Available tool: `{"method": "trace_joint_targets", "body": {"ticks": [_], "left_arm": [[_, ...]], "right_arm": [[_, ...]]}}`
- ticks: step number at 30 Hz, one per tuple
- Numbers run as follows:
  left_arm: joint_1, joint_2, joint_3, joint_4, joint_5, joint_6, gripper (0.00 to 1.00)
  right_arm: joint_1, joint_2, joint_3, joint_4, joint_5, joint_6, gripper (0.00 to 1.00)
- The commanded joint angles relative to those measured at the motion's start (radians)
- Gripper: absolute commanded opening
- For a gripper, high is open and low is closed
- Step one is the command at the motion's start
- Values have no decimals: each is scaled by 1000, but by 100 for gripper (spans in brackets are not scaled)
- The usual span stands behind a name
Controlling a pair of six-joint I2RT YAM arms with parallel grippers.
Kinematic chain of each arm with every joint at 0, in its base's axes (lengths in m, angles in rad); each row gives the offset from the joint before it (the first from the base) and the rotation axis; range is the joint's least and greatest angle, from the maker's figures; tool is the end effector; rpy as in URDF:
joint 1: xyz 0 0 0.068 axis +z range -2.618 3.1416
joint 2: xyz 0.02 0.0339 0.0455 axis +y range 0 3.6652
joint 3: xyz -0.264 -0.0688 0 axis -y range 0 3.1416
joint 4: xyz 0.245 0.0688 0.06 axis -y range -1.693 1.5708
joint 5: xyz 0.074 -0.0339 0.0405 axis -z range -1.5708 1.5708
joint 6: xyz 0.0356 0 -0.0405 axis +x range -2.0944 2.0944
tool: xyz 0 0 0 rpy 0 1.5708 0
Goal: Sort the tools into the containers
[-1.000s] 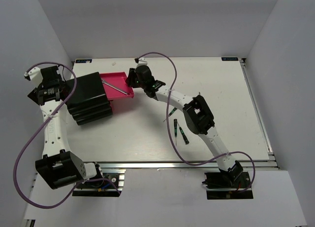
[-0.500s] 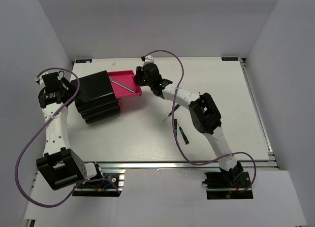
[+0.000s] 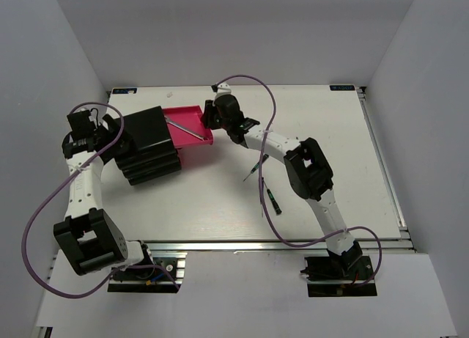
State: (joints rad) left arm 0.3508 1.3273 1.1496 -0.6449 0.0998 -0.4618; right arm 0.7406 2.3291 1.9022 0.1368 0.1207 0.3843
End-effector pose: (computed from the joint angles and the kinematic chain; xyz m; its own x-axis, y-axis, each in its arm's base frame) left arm 0.2666 0.0938 0.3053 -0.4922 -0.6522 -0.5765 -0.5558 0.7452 -0.3685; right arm 0.4119 0.3708 0.2271 -0.4149 0.1250 -0.9012 -0.4629 0.8238 0.3273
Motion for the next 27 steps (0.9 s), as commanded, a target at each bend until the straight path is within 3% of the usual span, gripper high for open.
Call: {"method": "trace_joint_targets", "body": {"ticks": [1,11,20,27], "left_arm": [[4,16,-36,1,73,14,98],[5,69,-16,34,147,17,98],[4,111,-14,57,166,14,97],[4,125,-19,73,172,11,97]], "right_arm": [[-4,-112,9,63,-113,5,27],[9,-117,64,46,-297,22,33],[28,-123,101,23,-352,57,61],[25,-137,78,32,-412,70,66]]}}
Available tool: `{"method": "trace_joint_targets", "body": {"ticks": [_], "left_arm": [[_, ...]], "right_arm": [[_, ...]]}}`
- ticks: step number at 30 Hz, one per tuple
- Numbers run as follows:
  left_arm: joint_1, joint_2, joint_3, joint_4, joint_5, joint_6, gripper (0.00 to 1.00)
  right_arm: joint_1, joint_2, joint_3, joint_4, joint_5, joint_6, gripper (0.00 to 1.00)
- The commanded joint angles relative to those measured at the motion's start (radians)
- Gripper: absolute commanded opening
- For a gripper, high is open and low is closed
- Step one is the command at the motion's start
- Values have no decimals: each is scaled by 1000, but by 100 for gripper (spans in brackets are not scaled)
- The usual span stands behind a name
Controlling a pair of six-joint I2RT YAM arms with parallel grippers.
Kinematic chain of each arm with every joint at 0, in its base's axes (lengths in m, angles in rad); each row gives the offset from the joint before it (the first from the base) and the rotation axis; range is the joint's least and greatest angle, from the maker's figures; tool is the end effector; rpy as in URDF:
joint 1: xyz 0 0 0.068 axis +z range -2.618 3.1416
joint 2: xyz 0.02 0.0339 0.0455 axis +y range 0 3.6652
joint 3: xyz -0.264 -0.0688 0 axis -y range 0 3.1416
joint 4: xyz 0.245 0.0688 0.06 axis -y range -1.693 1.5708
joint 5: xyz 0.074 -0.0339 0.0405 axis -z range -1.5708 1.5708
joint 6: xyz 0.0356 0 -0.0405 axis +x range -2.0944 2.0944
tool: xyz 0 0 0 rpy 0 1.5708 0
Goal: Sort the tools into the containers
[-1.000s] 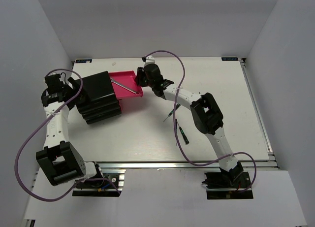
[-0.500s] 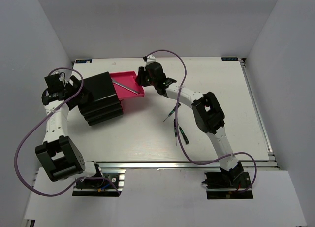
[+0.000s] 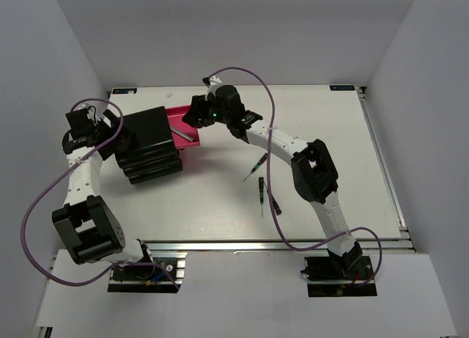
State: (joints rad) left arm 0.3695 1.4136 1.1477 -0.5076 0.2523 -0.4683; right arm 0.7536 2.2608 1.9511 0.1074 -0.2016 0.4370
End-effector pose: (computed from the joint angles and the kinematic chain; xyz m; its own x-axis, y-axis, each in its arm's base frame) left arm 0.2908 0.1031 0.2920 -0.4987 -0.6618 -0.5597 -0.4575 0.7494 -0.4786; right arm 0.3935 0.3790 0.2777 -0.4770 0.1210 -0.8705 -0.6750 0.5839 0.4510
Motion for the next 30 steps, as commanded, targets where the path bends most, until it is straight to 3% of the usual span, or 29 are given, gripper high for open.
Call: {"method": "trace_joint_targets", "body": {"ticks": [1,13,24,30], "left_arm": [[-15,41,-17,-60,24,16,97],[-15,97,-17,6,117,10,97],[-15,197,64,17,139,3,97],[-17,206,67,14,123,2,97]], "right_arm": [[9,-73,20,74,-141,17,66],[1,5,29,196,-452,147,67],[-34,28,32,389,-519,174,66],[-138,-41,108,360,-490,83,54]]}}
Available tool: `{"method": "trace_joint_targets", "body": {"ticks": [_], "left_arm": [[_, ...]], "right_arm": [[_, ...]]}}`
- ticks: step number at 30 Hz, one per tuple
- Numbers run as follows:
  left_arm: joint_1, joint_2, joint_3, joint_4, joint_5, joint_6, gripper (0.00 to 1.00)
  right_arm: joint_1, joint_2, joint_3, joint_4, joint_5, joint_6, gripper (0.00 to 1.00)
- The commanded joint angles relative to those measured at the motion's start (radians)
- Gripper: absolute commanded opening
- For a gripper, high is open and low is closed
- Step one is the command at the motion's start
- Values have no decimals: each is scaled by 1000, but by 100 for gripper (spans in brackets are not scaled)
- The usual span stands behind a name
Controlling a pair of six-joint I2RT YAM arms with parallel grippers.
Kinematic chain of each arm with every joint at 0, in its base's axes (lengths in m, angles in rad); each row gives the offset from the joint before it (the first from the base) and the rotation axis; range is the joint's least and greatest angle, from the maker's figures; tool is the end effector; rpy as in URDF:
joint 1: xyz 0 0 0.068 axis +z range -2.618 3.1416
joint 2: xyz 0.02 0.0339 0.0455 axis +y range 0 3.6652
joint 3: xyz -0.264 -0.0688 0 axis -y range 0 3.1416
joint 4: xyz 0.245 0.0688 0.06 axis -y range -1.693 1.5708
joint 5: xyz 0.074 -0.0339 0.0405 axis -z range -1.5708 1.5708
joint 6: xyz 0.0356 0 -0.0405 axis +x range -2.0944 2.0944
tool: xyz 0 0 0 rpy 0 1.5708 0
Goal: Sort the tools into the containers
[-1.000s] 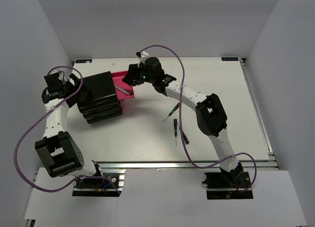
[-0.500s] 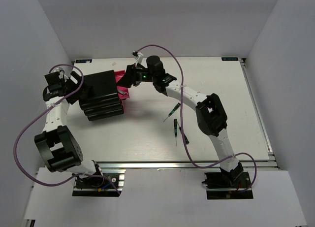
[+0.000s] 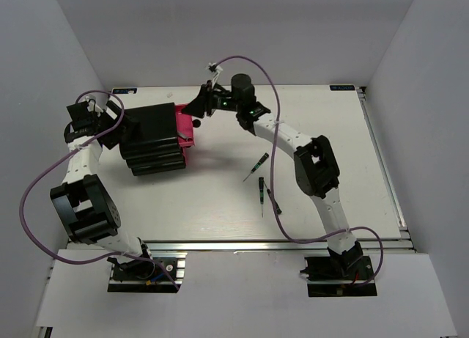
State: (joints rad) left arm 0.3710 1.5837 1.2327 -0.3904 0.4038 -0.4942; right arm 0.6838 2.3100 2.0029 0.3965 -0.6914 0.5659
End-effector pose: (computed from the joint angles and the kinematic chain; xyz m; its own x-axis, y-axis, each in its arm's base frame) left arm 0.3339 0.1149 0.2775 -0.5240 -0.6719 -0.5234 -0.3543 0.7308 -0.5834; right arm 0.4124 0.3654 0.3008 -0.4665 0.1527 -0.8713 -0.8635 0.1352 0.4860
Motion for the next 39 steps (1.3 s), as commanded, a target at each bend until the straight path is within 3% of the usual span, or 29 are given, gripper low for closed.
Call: {"method": "trace_joint_targets", "body": {"ticks": [1,3,6,9,11,15,23,31,39], "left_arm": [[-17,39,-24,-100,-28,26,97],[-17,39,-29,-102,-28,26,97],[-17,38,-32,-102,-31,29,97],[-17,38,-32,-99,-30,31,97],[-17,36,-30,-94,-25,31,97],[-17,42,-30,-85,-10,31,97],[-17,47,-21,-79,9,45,97],[-18,67,-18,-61,59,54,97],[-23,84,8,-68,58,54,97]], "right_arm": [[-81,-101,48,62,-3,-50,52],[-111,-132,7,27,10,-75,50],[-125,-150,-46,-147,102,-225,35],[-115,-127,-62,-319,203,-367,0],[-80,-106,-50,-428,329,-423,0],[-27,-74,-38,-470,426,-478,0],[34,26,77,-525,383,-448,0],[56,38,106,-435,251,-385,0],[129,72,203,-433,263,-414,0]]}}
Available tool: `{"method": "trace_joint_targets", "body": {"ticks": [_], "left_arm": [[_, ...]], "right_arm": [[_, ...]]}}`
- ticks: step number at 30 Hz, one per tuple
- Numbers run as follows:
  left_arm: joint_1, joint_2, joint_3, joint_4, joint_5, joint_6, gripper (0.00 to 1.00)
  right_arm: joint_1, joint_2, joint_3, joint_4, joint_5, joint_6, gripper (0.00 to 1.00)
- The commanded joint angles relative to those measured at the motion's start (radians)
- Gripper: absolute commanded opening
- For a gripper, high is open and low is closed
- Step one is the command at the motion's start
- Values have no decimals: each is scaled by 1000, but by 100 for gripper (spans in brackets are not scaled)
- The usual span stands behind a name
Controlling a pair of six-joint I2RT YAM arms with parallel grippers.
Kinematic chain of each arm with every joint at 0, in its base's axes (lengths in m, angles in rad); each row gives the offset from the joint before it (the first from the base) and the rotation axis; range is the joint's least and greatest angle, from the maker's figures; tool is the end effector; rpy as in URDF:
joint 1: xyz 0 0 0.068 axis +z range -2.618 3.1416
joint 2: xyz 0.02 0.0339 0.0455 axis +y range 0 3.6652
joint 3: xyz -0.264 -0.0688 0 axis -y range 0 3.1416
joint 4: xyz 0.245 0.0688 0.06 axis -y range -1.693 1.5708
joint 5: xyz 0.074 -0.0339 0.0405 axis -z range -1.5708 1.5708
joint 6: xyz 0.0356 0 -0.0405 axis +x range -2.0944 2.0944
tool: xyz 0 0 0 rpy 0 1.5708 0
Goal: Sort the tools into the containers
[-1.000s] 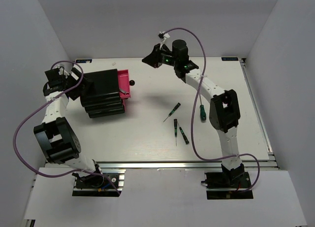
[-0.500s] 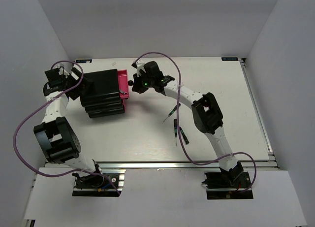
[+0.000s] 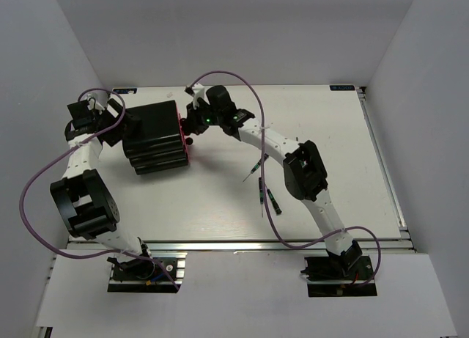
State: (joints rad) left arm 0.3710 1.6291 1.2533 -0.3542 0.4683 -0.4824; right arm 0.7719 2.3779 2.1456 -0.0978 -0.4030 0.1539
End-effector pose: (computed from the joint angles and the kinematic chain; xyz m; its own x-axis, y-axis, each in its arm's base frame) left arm 0.3452 0.1170 0.2724 -0.5459 -0.6565 -0.5205 -0.2972 0.7326 -0.6123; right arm 0.3943 0.4033 0.2635 -0.3686 -0.1620 -0.9153 -0.8611 0.4303 0.2706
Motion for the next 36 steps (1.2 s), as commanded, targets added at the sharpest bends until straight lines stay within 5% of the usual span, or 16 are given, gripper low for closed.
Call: {"method": "trace_joint_targets", "body": {"ticks": [1,9,12,17,23,36], "left_arm": [[-24,38,-12,-106,-7,44,97],[-27,41,-14,-104,-11,42,97],[-27,43,-5,-114,-28,41,97],[-26,51,0,-115,-39,47,97],[-27,57,6,-117,-39,44,97],[-27,41,-25,-123,-31,47,97]], "right_arm": [[44,4,59,69,-37,6,0],[44,-17,18,41,-11,-13,0],[-2,-130,-100,155,-52,-42,1],[-103,-221,-303,247,-356,-189,41],[-149,-201,-342,239,-422,-301,63],[-117,98,-110,356,-525,-534,72]]}}
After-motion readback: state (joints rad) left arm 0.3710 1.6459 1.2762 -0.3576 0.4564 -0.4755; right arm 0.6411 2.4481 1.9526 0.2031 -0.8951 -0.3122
